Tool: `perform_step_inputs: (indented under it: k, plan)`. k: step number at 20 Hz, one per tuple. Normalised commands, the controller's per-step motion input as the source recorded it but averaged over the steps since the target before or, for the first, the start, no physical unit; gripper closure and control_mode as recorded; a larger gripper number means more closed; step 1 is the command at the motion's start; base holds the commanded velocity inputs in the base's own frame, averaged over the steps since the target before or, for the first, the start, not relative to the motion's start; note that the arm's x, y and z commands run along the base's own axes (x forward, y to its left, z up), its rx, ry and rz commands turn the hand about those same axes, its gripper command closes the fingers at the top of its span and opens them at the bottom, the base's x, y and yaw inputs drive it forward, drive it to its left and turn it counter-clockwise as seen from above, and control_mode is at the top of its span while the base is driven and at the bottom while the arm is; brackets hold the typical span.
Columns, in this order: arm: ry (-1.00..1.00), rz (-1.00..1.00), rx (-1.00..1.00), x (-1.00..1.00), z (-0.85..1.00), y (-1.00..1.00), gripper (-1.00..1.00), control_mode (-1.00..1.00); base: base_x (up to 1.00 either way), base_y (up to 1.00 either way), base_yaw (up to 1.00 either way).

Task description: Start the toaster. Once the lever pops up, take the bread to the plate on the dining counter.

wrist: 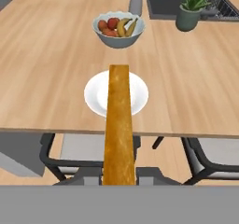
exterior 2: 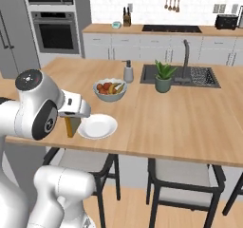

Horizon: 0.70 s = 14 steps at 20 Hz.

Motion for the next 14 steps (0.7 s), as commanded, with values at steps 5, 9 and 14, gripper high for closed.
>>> perform_step_inputs:
  k: [5, 9, 14]
  plan:
    - [0.0, 0.0, 0.0, 0.0, 0.0, 0.0, 1.0, 1.0, 0.15, 0.0, 0.03]
    - [0.0, 0.0, 0.0, 0.0, 0.0, 0.0, 1.0, 1.0, 0.0, 0.0, 0.0]
    - [0.0, 0.0, 0.0, 0.18, 0.0, 0.01, 1.0, -1.0, 0.0, 0.0, 0.0]
